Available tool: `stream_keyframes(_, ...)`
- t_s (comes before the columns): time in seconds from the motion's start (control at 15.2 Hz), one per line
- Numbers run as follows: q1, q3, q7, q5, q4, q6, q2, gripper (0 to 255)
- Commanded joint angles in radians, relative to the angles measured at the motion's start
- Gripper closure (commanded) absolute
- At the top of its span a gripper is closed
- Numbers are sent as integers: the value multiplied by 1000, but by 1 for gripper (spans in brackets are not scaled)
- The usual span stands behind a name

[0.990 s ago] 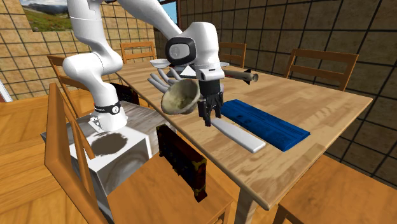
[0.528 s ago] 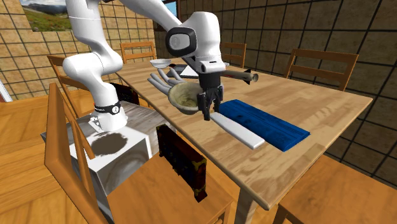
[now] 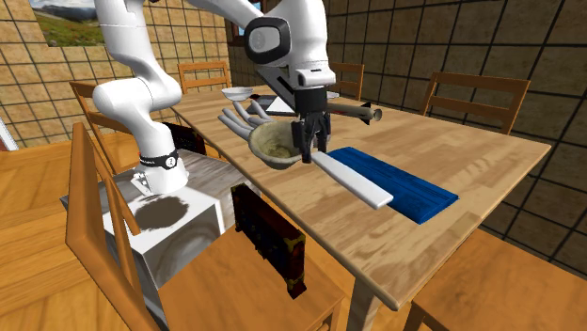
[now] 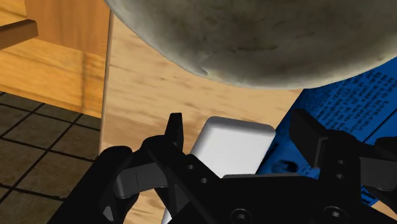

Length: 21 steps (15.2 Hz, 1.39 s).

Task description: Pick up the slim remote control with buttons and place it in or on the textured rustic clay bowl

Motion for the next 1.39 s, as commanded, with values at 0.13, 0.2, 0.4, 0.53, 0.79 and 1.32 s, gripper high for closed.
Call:
stream_keyframes(0.13,-1,1,-12,12,26,-52,-27,255)
stream_keyframes(0.2,-1,1,-15,15,33,-65,-33,255)
stream_keyframes(0.4,-1,2,-22,22,56,-103,-49,255)
stream_keyframes(0.53,-1,2,-27,26,72,-129,-58,255)
stream_keyframes(0.79,-1,2,-35,34,108,-180,-75,255)
stream_keyframes(1.32,2,4,-43,49,127,-257,-134,255)
